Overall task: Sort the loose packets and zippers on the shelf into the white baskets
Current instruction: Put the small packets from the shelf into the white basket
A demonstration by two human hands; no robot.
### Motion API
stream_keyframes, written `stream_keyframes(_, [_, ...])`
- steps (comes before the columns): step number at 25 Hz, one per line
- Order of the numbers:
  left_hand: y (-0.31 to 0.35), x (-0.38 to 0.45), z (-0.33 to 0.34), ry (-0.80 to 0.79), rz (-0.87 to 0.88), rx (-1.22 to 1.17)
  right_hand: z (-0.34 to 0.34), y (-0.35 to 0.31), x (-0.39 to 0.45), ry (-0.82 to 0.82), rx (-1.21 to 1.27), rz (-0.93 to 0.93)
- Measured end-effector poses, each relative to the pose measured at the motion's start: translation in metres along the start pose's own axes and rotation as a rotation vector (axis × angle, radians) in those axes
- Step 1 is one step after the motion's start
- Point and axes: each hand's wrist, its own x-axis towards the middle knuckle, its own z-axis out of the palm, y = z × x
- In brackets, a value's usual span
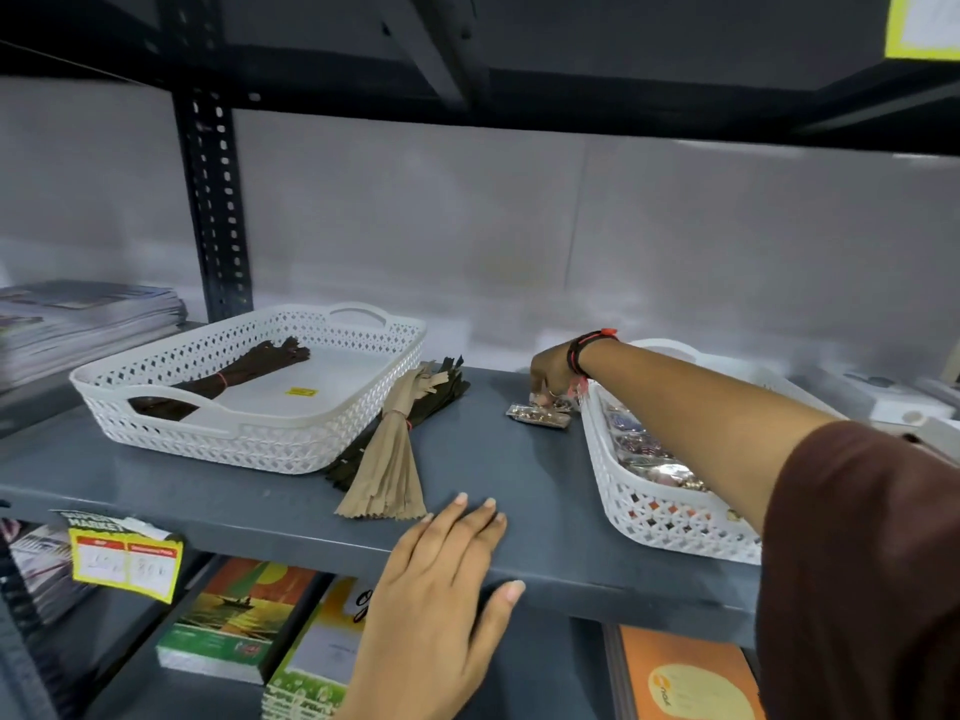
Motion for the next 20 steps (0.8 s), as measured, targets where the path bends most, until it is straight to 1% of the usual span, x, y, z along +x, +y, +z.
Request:
stream_keyframes(1, [0.000, 0.000, 0.000, 0.001, -0.001, 0.005, 0.000, 0.000, 0.002, -0.001, -0.018, 0.014])
stream_keyframes(5, [0.002, 0.000, 0.001, -0.005, -0.018, 0.001, 0.000, 0.008, 0.009, -0.049, 0.055, 0.086])
stream_keyframes(7, [0.002, 0.001, 0.000, -0.003, -0.027, 0.000, 0.003, 0.011, 0.014, -0.003, 0.096, 0.110])
stream_keyframes(9, [0.003, 0.001, -0.001, -0.001, -0.026, -0.002, 0.002, 0.009, 0.008, 0.038, 0.166, 0.092])
stream_keyframes(11, [0.003, 0.000, -0.001, -0.003, -0.028, -0.009, 0.001, 0.013, 0.003, 0.117, 0.238, 0.096])
stream_keyframes(13, [0.003, 0.000, -0.003, -0.011, -0.025, -0.017, -0.004, 0.020, -0.005, 0.250, 0.383, 0.062])
stream_keyframes(14, [0.003, 0.001, -0.003, -0.014, -0.022, -0.019, -0.007, 0.026, -0.007, 0.325, 0.479, 0.030])
stream_keyframes(15, [0.003, 0.001, -0.003, -0.014, -0.018, -0.017, -0.010, 0.032, -0.013, 0.366, 0.607, 0.017])
stream_keyframes(18, [0.005, 0.000, -0.006, -0.021, -0.025, -0.031, -0.017, 0.051, -0.044, 0.380, 1.100, -0.073])
stream_keyframes(20, [0.006, 0.000, -0.007, -0.030, -0.039, -0.043, -0.017, 0.066, -0.071, 0.398, 1.234, -0.107])
